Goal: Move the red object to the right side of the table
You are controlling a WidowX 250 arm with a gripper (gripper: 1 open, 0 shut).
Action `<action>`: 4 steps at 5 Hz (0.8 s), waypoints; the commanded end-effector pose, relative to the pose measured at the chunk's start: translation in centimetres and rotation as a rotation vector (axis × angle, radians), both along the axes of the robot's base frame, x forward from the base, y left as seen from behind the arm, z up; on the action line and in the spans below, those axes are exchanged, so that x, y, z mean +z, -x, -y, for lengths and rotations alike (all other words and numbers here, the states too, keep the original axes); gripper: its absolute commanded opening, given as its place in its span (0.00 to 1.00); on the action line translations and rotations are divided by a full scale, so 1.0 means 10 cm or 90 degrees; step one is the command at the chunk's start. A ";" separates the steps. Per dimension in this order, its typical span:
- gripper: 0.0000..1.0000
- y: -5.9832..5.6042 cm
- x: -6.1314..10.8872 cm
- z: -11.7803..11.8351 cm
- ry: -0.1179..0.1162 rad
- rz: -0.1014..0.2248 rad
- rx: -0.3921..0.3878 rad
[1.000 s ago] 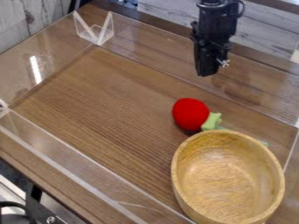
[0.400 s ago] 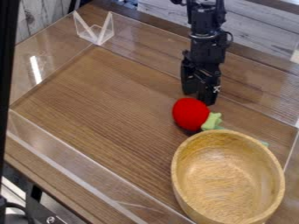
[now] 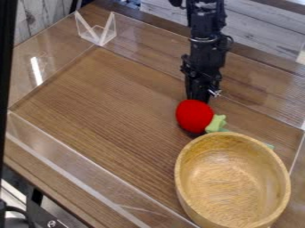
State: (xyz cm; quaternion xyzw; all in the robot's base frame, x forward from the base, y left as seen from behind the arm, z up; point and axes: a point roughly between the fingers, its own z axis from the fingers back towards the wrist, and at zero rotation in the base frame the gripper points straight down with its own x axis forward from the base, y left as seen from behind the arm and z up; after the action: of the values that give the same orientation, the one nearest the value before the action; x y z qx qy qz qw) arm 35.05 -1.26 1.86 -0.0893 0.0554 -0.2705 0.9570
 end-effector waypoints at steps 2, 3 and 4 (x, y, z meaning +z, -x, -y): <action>0.00 -0.09 0.51 0.26 -0.020 0.091 -0.006; 0.00 -0.11 0.67 0.31 -0.031 0.115 0.019; 1.00 -0.11 0.54 0.37 -0.027 0.106 0.026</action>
State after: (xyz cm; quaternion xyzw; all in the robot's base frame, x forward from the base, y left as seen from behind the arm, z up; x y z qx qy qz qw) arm 35.70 -4.73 5.75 -0.0515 0.0033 -0.2526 0.9662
